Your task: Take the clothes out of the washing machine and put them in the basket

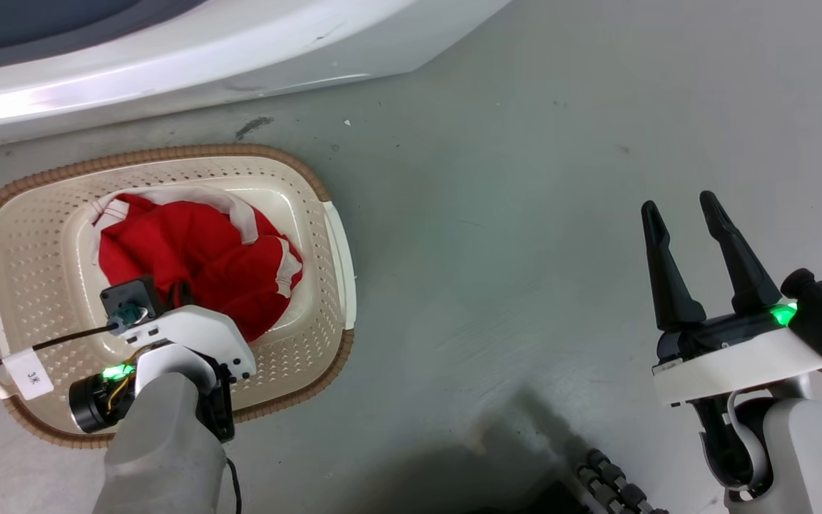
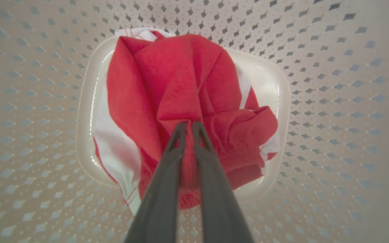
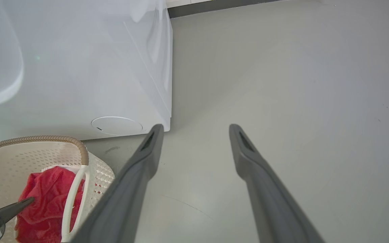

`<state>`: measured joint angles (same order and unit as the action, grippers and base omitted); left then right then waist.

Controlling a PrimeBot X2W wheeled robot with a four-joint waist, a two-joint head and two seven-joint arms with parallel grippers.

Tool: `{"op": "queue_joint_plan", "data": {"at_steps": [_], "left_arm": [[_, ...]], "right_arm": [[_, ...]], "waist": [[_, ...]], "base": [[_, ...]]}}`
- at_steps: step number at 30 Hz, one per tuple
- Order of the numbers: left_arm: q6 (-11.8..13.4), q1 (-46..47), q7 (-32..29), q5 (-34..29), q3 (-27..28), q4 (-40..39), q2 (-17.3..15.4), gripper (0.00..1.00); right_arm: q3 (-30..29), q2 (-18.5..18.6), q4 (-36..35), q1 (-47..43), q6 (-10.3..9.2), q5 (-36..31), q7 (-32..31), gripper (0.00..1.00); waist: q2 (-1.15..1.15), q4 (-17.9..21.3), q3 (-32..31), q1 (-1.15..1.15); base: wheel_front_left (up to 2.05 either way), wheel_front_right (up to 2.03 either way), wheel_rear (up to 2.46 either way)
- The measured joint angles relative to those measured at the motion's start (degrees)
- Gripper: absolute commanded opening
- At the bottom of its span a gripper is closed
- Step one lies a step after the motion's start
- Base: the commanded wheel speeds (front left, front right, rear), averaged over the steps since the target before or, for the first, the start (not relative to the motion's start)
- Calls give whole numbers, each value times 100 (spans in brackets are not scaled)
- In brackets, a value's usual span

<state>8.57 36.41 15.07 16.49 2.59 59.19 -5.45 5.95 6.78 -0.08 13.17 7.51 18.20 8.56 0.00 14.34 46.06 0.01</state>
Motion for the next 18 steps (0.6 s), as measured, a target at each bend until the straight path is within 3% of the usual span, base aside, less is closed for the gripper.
{"op": "queue_joint_plan", "data": {"at_steps": [1, 2, 3, 4, 11, 18], "left_arm": [[11, 49, 0, 13, 26, 100, -7, 0], [33, 80, 0, 31, 48, 151, -10, 20], [43, 113, 0, 13, 42, 198, -10, 76], [37, 136, 0, -9, 51, 238, -8, 100], [-137, -118, 0, -42, 143, -91, 90, 100], [-286, -823, 0, -223, 12, -1089, 242, 100]], "right_arm": [[7, 7, 27, 1, 0, 2, 11, 100], [11, 13, 52, 4, 0, 5, 40, 100], [18, 22, 83, 14, 0, 3, 52, 100], [15, 36, 115, 44, 0, -54, 83, 100], [-43, 25, 292, 114, 0, -366, 243, 100], [-233, -12, 334, -80, 0, -620, 141, 100]], "waist": [[0, 21, 21, 0], [0, 30, 30, 0], [0, 27, 21, 0], [0, 20, -6, 0], [0, -94, -459, -1], [0, -289, -1275, -1]], "base": [[0, 0, 0], [0, 0, 0], [0, 0, 0], [0, 0, 0], [0, 0, 0], [0, 0, 0]]}}
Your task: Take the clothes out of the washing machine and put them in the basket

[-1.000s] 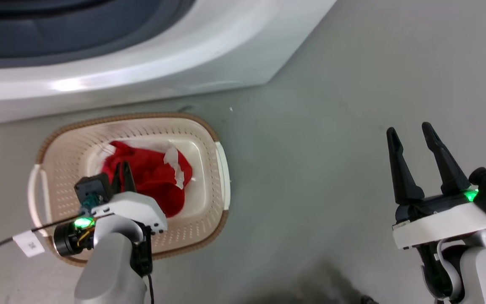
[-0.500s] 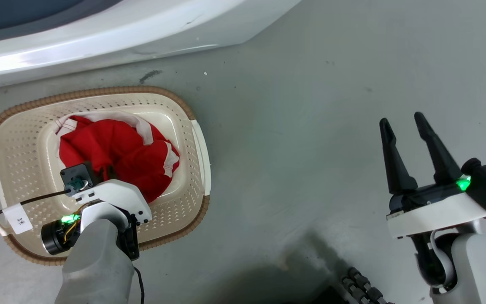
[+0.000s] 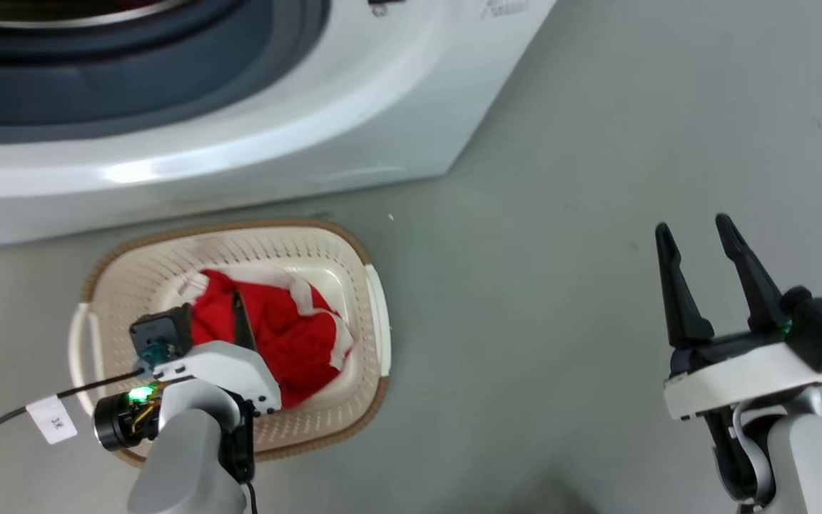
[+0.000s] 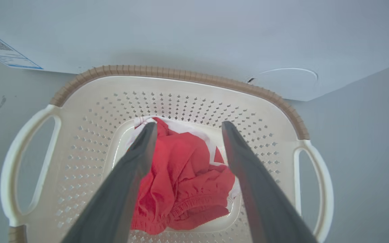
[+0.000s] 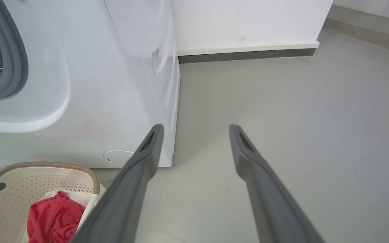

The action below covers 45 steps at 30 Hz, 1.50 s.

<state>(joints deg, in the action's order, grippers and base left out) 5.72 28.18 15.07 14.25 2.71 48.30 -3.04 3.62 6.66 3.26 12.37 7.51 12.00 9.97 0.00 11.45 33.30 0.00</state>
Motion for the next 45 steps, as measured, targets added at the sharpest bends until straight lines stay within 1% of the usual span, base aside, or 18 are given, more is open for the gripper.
{"op": "queue_joint_plan", "data": {"at_steps": [2, 3, 6, 10, 11, 12, 16, 17, 22, 26, 32, 38, 45], "left_arm": [[-102, -175, 0, -26, -200, -274, -5, 100], [-129, -250, 1, 63, -354, -414, -2, 100], [-88, -490, 0, 313, -835, -910, 4, 100], [164, -854, 1, 465, -1430, -1575, 10, 100], [313, -1014, 1, 502, -1638, -1916, 10, 100], [313, -1014, 1, 502, -1638, -1916, 10, 100], [586, -1252, 0, 425, -1931, -2498, 11, 100], [725, -1361, 0, 323, -2073, -2862, 11, 100], [835, -1530, 0, 136, -2142, -3161, 13, 100], [835, -1626, 0, 56, -2129, -3219, 12, 100], [687, -1540, 0, 45, -2086, -2929, 12, 100], [495, -948, 0, 126, -2043, -2363, 12, 100], [271, 101, 0, 352, -2117, -1378, 12, 100]], "right_arm": [[-96, -16, -33, -126, 0, -78, -100, 100], [-140, -29, -71, -187, 0, -102, -151, 100], [-252, -78, -149, -353, 0, -215, -298, 100], [-413, -137, -297, -658, 0, -399, -480, 100], [-468, -168, -370, -768, 0, -456, -554, 100], [-468, -168, -370, -768, 0, -456, -554, 100], [-557, -242, -516, -978, 0, -561, -689, 100], [-612, -288, -590, -1122, 0, -653, -769, 100], [-646, -334, -689, -1294, 0, -708, -875, 100], [-673, -350, -739, -1435, 0, -747, -951, 100], [-688, -361, -848, -1648, 0, -720, -1047, 100], [-633, -367, -994, -1745, 0, -665, -1112, 100], [-515, -368, -1201, -1797, 0, -664, -1211, 100]], "waist": [[0, -80, -254, 0], [0, -126, -382, 0], [0, -268, -748, 0], [0, -467, -1212, -1], [0, -566, -1426, -1], [0, -566, -1426, -1], [0, -740, -1819, -2], [0, -854, -2081, -2], [0, -1006, -2473, -2], [0, -1096, -2750, -2], [0, -1260, -3062, -2], [0, -1404, -3147, -2], [0, -1446, -2868, 0]], "base": [[0, 0, 0], [0, 0, 0], [0, 0, 0], [0, 0, 0], [0, 0, 0], [0, 0, 0], [0, 0, 0], [0, 0, 0], [0, 0, 0], [0, 0, 0], [0, 0, 0], [0, 0, 0], [0, 0, 0]]}}
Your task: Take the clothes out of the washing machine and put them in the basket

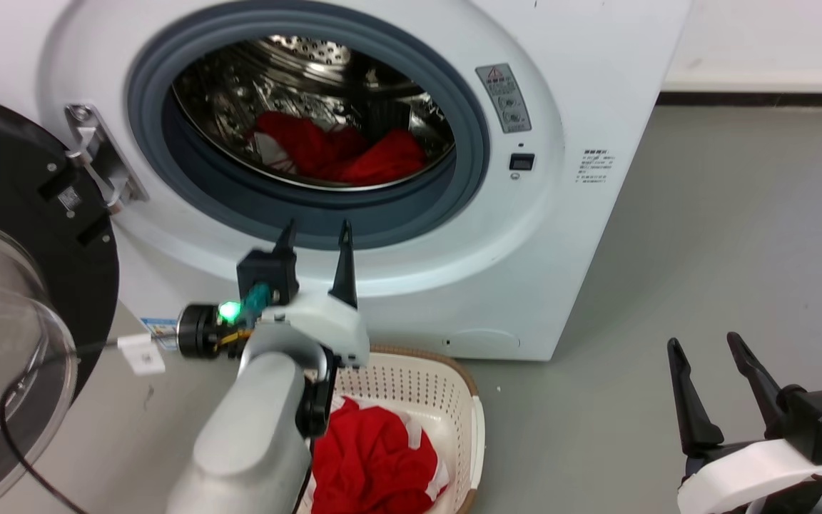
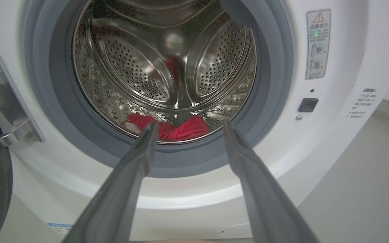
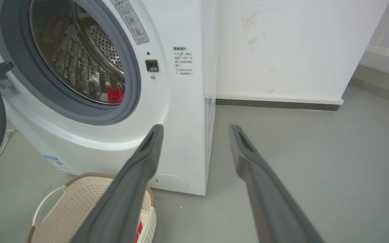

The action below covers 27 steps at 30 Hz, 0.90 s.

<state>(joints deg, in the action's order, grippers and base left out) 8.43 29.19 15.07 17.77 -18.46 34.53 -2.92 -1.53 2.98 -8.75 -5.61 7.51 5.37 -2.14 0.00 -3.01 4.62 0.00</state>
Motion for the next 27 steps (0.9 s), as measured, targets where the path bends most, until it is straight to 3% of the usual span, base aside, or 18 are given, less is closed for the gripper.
{"op": "queue_joint_plan", "data": {"at_steps": [8, 19, 27], "left_arm": [[-167, 1421, -141, 413, -265, 1267, 0, 100], [-130, 3248, -282, 861, -240, 2742, -16, 100], [-135, 4327, -516, 920, -109, 3379, -492, 100]], "right_arm": [[134, 19, -209, 119, 0, -14, -22, 100], [291, 397, -446, 458, 0, 260, 112, 100], [608, 525, -597, 713, 0, 560, 270, 100]], "waist": [[0, 45, 669, 1], [0, 229, 1849, 2], [0, 544, 2645, 2]], "base": [[0, 0, 0], [0, 0, 0], [0, 0, 0]]}}
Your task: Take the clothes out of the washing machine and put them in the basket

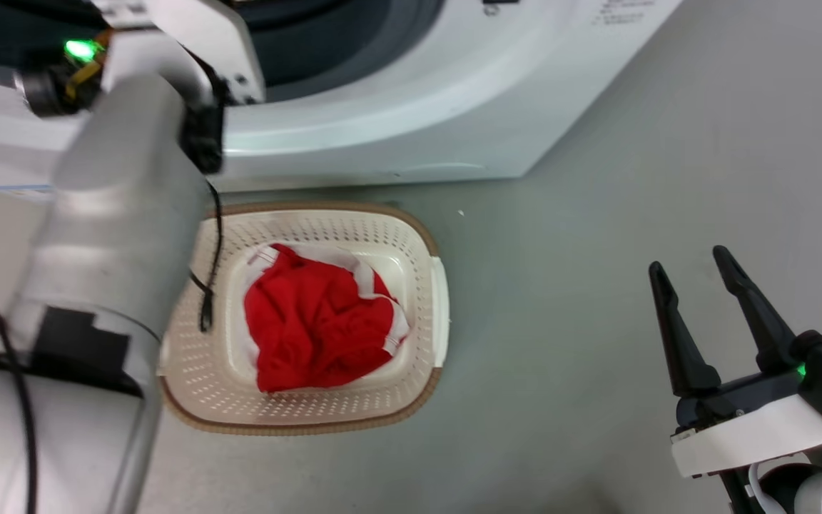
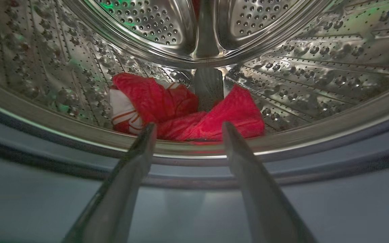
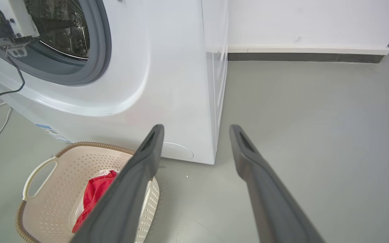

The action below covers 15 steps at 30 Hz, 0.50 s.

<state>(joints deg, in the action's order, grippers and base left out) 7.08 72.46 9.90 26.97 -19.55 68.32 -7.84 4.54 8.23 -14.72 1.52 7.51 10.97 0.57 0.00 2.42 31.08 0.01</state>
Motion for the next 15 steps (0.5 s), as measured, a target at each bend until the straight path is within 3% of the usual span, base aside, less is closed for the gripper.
{"op": "queue_joint_plan", "data": {"at_steps": [9, 15], "left_arm": [[3, 1039, -568, -158, -141, 240, -594, 100], [55, 1406, -1120, -311, -341, 349, -799, 100]], "right_arm": [[337, 54, 164, 60, 0, 316, 226, 100], [534, 131, 342, 47, 0, 474, 354, 100]], "waist": [[0, 629, 643, 0], [0, 968, 987, 0]], "base": [[0, 0, 0], [0, 0, 0]]}}
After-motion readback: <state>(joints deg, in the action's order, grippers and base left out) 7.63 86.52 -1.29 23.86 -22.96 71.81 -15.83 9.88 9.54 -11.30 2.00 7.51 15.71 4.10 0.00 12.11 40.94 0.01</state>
